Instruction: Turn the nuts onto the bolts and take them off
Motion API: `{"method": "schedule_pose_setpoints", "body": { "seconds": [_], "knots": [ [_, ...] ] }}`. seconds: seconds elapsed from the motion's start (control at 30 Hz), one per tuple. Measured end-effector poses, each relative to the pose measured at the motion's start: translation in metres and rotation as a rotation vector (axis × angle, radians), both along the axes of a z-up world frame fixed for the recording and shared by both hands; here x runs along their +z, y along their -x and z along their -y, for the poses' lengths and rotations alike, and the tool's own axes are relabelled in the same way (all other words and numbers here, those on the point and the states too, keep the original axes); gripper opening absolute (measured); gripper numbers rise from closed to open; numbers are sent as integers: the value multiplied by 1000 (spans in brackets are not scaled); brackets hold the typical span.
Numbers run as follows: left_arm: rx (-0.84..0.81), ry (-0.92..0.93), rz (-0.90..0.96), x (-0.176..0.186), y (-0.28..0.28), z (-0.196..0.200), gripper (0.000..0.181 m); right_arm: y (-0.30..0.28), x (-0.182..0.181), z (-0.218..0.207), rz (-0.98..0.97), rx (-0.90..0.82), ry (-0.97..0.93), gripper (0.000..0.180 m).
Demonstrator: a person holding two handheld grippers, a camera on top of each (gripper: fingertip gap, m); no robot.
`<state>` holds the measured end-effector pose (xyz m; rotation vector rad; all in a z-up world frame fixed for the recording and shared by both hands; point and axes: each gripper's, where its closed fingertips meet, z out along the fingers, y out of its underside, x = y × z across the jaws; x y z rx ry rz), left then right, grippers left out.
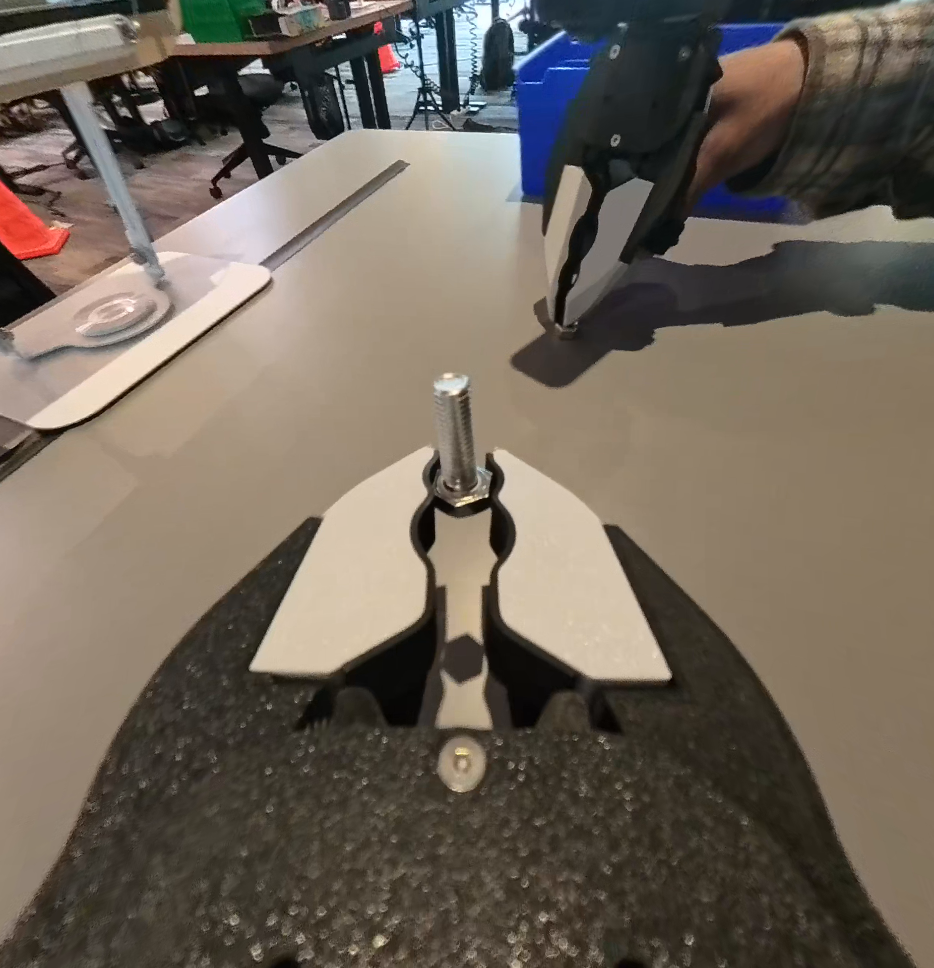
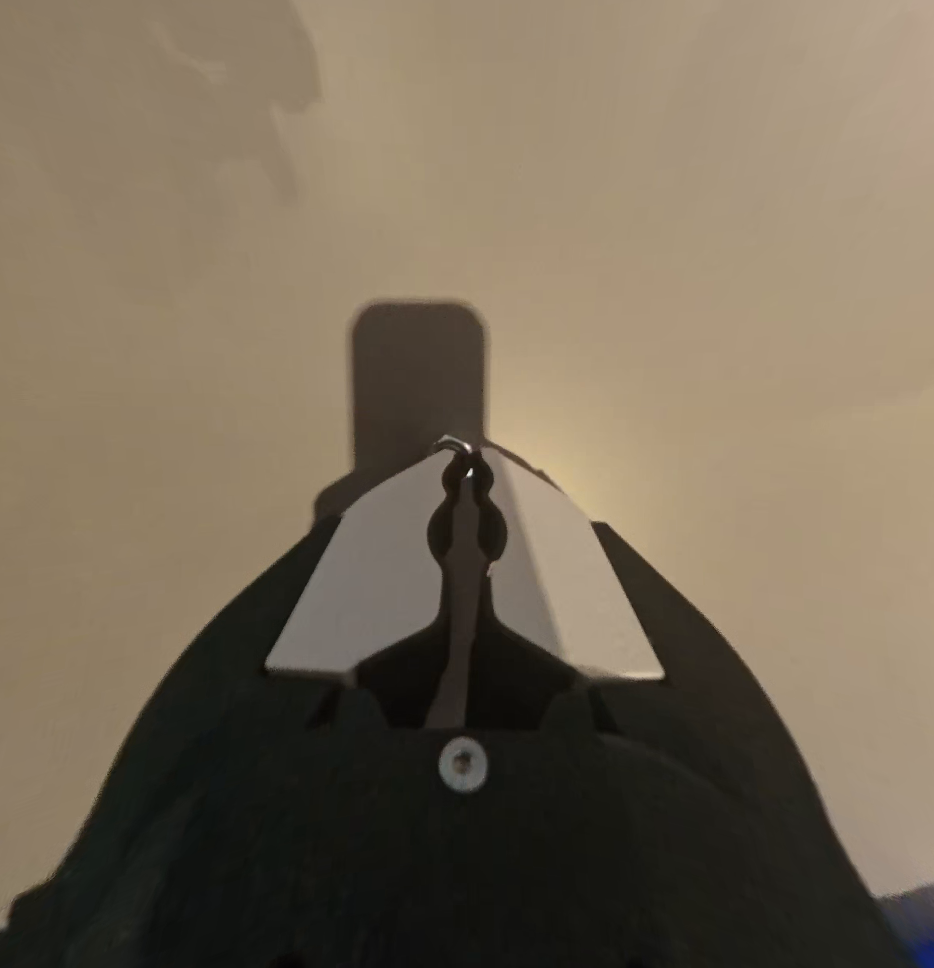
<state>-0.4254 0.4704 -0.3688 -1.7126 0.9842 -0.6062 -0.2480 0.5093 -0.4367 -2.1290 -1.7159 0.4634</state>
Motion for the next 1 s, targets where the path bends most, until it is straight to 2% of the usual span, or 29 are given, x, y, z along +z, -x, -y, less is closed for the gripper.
{"method": "schedule_pose_setpoints", "body": {
  "seconds": [0.2,0.27,0.37,0.47,0.6,0.77,0.87,1.0],
  "knots": [
    [66,-15,23,7,12,-6,15,2,1,-10,-51,3,-71,6],
    [89,-47,3,12,16,-7,15,1,7,-11,-127,4,-137,21],
    [113,-83,-7,22,17,-2,15,-3,19,-6,-227,-1,-232,33],
    [142,-72,2,23,13,5,15,-2,17,5,-267,22,-259,33],
    [168,-59,8,19,3,16,15,-3,3,4,-204,38,-329,31],
    [169,-89,-27,17,-1,20,15,2,5,-2,-250,17,-306,29],
    [149,-38,12,14,-2,21,15,4,3,-1,-246,22,-268,18],
    [130,-3,4,4,-2,23,15,5,2,-2,-255,12,-237,16]
  ]
}}
